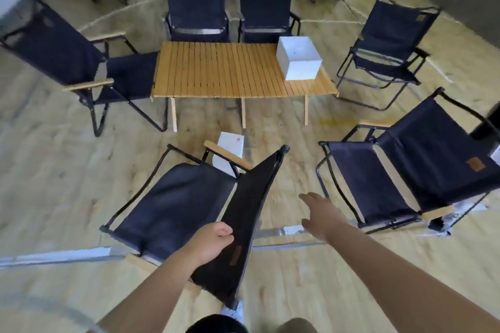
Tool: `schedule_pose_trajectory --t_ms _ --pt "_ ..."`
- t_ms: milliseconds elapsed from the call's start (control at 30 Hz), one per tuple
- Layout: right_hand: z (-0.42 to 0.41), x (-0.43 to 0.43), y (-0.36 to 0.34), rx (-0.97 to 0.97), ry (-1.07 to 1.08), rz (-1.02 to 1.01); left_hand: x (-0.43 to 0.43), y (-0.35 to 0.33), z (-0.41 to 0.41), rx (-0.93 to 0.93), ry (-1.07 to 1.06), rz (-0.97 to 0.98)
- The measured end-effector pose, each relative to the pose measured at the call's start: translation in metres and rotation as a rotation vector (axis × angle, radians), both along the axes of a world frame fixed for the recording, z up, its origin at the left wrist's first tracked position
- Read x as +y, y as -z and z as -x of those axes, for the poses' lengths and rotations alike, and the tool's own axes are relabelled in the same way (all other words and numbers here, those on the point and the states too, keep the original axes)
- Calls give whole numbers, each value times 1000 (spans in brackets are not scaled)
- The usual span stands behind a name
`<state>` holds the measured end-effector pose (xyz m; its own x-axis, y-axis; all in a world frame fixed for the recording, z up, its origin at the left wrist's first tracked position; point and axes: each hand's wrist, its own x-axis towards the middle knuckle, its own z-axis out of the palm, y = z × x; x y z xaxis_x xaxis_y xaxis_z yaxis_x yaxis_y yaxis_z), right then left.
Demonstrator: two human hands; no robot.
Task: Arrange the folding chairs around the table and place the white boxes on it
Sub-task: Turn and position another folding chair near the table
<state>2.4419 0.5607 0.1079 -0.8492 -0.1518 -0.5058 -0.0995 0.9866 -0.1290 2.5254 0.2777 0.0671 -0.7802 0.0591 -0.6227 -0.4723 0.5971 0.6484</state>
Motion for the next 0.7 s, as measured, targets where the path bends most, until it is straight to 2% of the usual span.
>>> schedule_pose_trajectory --t_ms 200,400,700 --pt "70 -29 10 -9 -287 -52 -10 13 -16 -52 -276 57" --pt "131 -55 20 11 -611 -50 39 18 -23 -149 -587 -117" --pt "184 -70 29 -32 -992 -68 115 35 -1 -80 -671 79"
